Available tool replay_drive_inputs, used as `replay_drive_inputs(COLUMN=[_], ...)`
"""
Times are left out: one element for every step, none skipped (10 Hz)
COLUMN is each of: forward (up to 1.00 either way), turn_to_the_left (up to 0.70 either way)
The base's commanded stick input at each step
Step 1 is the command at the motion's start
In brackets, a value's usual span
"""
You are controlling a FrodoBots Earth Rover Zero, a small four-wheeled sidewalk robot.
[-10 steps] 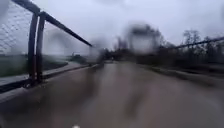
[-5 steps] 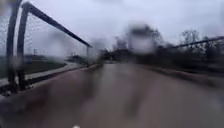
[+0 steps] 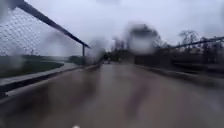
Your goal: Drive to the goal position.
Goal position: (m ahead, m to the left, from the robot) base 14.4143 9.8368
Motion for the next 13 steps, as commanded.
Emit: replay_drive_inputs(forward=[0.70, 0.70, 0.70, 0.70, 0.70, 0.70, 0.70, 0.70, 0.70, 0.70, 0.70, 0.70, 0.70], turn_to_the_left=[0.00, 0.00, 0.00, 0.00, 0.00, 0.00, 0.00, 0.00, 0.00, 0.00, 0.00, 0.00, 0.00])
